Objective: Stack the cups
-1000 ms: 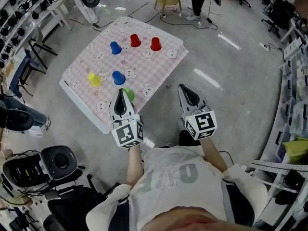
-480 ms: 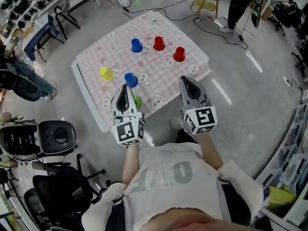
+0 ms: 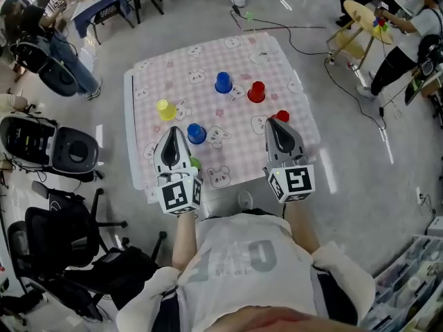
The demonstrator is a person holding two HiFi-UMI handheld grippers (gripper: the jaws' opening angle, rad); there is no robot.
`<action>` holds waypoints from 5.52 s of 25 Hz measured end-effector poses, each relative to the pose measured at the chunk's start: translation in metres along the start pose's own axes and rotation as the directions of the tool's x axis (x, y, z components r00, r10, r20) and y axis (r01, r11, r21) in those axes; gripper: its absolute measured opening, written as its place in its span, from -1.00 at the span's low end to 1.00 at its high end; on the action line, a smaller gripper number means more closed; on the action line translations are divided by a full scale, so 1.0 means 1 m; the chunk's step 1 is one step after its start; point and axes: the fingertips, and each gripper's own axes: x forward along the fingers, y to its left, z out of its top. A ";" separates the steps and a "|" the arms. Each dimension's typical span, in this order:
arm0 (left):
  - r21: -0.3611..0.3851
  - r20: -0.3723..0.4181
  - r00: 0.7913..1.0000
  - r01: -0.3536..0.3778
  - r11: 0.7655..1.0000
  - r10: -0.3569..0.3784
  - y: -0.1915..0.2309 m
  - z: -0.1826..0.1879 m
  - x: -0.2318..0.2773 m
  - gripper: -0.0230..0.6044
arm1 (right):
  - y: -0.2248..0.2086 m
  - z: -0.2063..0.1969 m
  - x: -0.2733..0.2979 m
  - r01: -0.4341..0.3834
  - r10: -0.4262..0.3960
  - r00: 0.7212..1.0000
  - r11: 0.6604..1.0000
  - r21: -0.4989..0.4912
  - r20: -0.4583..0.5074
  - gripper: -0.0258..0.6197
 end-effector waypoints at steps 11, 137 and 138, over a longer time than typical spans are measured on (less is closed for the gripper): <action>0.013 -0.024 0.981 -0.191 0.981 0.191 0.014 -0.007 -0.007 -0.84 | -0.009 -0.011 0.044 -0.176 0.176 0.984 0.984 0.000 -0.011 -0.83; -0.047 -0.185 0.951 0.242 0.969 -0.246 -0.156 -0.059 0.084 -0.12 | -0.071 -0.053 0.007 -0.043 0.051 0.993 0.996 0.083 -0.102 -0.83; -0.048 -0.187 0.947 0.257 0.965 -0.262 -0.161 -0.060 0.085 -0.12 | -0.076 -0.052 0.004 -0.031 0.039 0.994 0.996 0.081 -0.099 -0.83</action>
